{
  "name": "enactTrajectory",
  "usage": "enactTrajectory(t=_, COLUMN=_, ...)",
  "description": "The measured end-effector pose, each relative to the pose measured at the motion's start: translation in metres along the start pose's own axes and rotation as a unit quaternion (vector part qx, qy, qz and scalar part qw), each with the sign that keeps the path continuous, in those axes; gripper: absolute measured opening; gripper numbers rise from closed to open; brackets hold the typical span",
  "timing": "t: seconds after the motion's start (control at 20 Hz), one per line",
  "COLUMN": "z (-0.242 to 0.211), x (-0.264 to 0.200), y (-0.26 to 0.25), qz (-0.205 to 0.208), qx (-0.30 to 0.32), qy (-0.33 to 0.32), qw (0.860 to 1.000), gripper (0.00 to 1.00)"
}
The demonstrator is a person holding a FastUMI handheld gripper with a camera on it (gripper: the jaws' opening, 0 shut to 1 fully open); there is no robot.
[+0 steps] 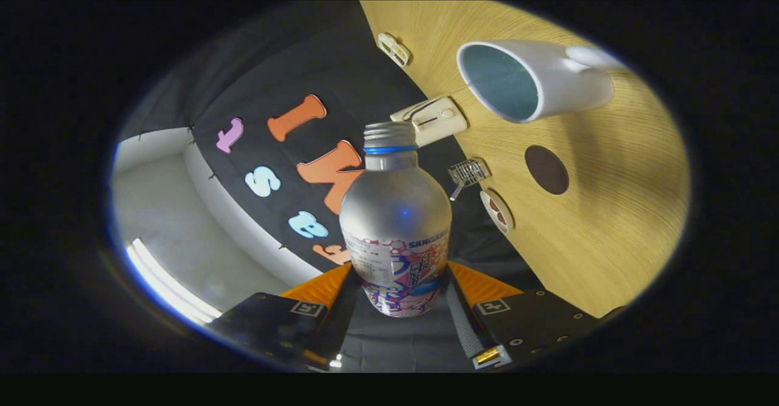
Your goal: Take the bottle from table, then pour the juice into the cup, finally place the bottle on the coaster
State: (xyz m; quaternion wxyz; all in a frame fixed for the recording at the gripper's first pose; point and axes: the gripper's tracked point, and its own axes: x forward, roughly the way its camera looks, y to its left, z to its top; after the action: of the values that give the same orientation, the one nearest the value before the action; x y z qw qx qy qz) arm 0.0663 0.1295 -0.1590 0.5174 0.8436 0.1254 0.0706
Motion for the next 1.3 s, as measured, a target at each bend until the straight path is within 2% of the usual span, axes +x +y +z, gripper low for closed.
enactTrajectory(t=0.45, z=-0.002, x=0.000, y=0.010, qz=0.018, qx=0.018, qy=-0.008, qw=1.000, gripper=0.75)
enactTrajectory(t=1.0, z=-0.005, x=0.003, y=0.006, qz=0.011, qx=0.012, qy=-0.014, qw=1.000, gripper=0.75)
enactTrajectory(t=1.3, z=0.004, x=0.002, y=-0.013, qz=-0.030, qx=-0.037, qy=-0.032, qw=0.998, gripper=0.75)
